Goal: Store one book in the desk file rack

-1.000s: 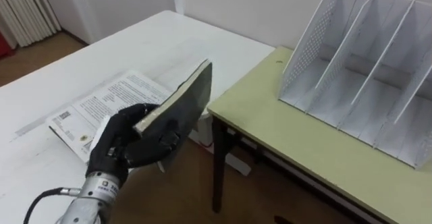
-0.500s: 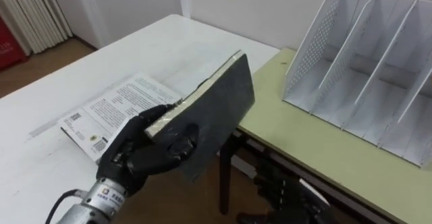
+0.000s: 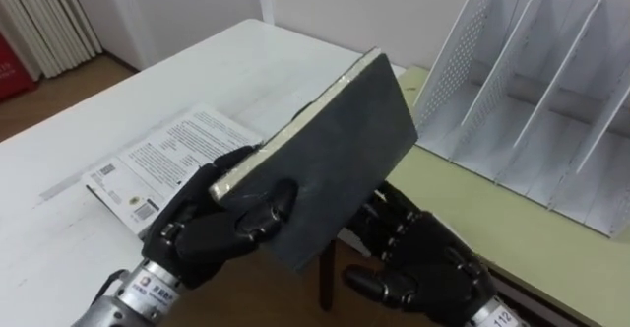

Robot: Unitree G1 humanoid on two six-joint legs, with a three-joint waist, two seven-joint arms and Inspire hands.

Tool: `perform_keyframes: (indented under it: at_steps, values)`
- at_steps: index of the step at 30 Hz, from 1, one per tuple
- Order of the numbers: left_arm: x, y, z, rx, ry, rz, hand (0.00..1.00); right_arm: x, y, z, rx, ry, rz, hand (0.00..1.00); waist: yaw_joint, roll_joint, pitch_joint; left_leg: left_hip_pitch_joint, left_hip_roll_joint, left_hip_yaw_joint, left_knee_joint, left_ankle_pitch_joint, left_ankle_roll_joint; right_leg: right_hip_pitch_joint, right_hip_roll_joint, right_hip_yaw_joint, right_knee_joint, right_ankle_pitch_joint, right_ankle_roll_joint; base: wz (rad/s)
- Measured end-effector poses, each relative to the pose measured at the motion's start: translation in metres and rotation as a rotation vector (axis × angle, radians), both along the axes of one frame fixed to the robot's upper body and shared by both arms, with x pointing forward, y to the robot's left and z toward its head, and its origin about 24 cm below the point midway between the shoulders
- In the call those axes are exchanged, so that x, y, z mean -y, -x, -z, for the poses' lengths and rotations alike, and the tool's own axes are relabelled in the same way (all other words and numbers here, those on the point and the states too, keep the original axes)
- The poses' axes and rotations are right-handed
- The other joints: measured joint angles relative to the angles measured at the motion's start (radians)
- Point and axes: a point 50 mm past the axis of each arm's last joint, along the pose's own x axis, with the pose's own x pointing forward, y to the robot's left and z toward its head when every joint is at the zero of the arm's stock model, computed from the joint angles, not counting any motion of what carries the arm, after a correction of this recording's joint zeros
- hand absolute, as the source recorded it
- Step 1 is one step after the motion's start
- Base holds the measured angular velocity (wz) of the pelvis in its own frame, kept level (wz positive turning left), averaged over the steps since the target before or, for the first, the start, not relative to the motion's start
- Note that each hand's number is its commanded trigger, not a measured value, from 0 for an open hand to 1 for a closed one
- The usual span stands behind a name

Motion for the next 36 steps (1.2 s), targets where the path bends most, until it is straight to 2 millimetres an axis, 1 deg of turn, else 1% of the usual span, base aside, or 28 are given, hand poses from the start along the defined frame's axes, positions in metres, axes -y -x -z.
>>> perform_keyframes:
  at_steps: [5, 10, 15, 19, 23, 30, 33, 36]
  values:
    - [0.002, 0.001, -0.003, 0.004, 0.107, 0.033, 1.0, -0.008, 0.001, -0.01, 0.022, -0.199, -0.036, 0.0, 0.001, 0.005, -0.0034, 0.004, 0.002, 0.005, -0.001, 0.0, 0.0, 0.002, 0.001, 0.003, 0.001, 0.0, 0.0, -0.01]
    - [0.004, 0.002, -0.004, 0.005, 0.198, 0.058, 1.0, -0.016, 0.002, -0.019, 0.057, -0.286, -0.074, 0.0, 0.002, 0.008, -0.005, 0.006, 0.002, 0.005, -0.001, 0.0, 0.0, 0.004, 0.002, 0.003, 0.001, 0.0, 0.0, 0.0]
    - [0.003, 0.002, -0.005, 0.009, 0.22, 0.062, 1.0, -0.017, 0.002, -0.025, 0.077, -0.299, -0.099, 0.0, 0.004, 0.01, -0.0061, 0.008, 0.002, 0.006, 0.0, 0.0, 0.0, 0.004, 0.002, 0.012, 0.004, 0.0, 0.0, 0.0]
    - [0.003, 0.002, -0.005, 0.005, 0.238, 0.071, 1.0, -0.017, 0.003, -0.028, 0.075, -0.301, -0.115, 0.0, 0.019, 0.018, -0.0036, 0.006, 0.003, 0.011, 0.0, 0.0, 0.0, -0.003, 0.003, 0.022, 0.009, 0.0, 0.0, -0.05]
    - [0.001, 0.002, -0.004, 0.001, 0.237, 0.073, 1.0, -0.013, 0.003, -0.032, 0.077, -0.309, -0.125, 0.0, 0.032, 0.028, -0.0081, 0.01, 0.003, 0.01, 0.0, 0.0, 0.0, -0.002, 0.002, 0.025, 0.014, 0.0, 0.0, 0.0]
    - [-0.003, 0.002, -0.004, -0.008, 0.226, 0.081, 1.0, -0.011, 0.002, -0.035, 0.083, -0.311, -0.126, 0.0, 0.049, 0.029, -0.0088, 0.025, 0.003, 0.011, -0.006, 0.0, 0.0, 0.014, 0.004, 0.028, 0.013, 0.0, 0.0, 0.0]
    - [-0.011, 0.002, -0.007, 0.014, 0.2, 0.095, 1.0, -0.012, 0.003, -0.042, 0.097, -0.333, -0.15, 0.0, 0.055, 0.029, -0.0098, 0.022, 0.003, 0.011, -0.006, 0.0, 0.0, 0.004, 0.005, 0.032, 0.014, -0.001, -0.001, 0.0]
    - [-0.019, 0.003, -0.012, 0.036, 0.175, 0.107, 1.0, -0.011, 0.004, -0.048, 0.105, -0.353, -0.165, 0.0, 0.054, 0.028, -0.0146, 0.018, 0.003, 0.011, -0.003, 0.0, 0.0, 0.0, 0.005, 0.032, 0.014, -0.001, -0.001, 0.0]
